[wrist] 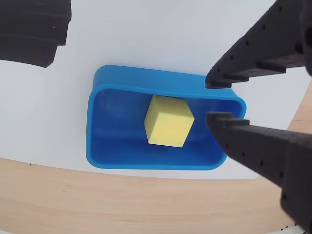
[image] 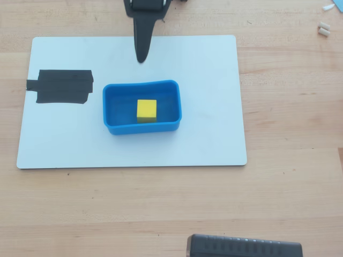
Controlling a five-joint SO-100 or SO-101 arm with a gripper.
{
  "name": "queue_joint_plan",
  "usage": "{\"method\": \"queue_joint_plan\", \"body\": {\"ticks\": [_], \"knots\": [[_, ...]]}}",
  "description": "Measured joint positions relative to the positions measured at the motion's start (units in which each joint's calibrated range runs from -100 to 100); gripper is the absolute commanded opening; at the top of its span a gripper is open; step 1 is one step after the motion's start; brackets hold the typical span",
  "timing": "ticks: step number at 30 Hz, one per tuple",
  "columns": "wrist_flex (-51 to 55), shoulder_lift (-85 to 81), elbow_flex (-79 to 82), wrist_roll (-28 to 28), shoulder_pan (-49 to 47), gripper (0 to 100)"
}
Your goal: Pick up yellow cube and drop it in the blue rectangular bin
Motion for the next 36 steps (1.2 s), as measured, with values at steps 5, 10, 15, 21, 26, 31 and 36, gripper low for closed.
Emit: {"method": "queue_joint_plan", "body": {"ticks": [5, 10, 15, 21, 26, 31, 36], "knots": [[1.94, -9.85, 7.01, -0.68, -0.95, 0], [2.3, -17.93, 15.63, -1.07, -2.54, 0], [2.39, -23.88, 23.85, -1.22, -4.53, 0], [4.86, -32.22, 30.96, -1.47, -6.04, 0], [5.57, -35.95, 32.46, -1.66, -6.04, 0], [5.57, -35.95, 32.67, -1.66, -6.04, 0], [5.57, -35.95, 32.67, -1.66, -6.04, 0]]}}
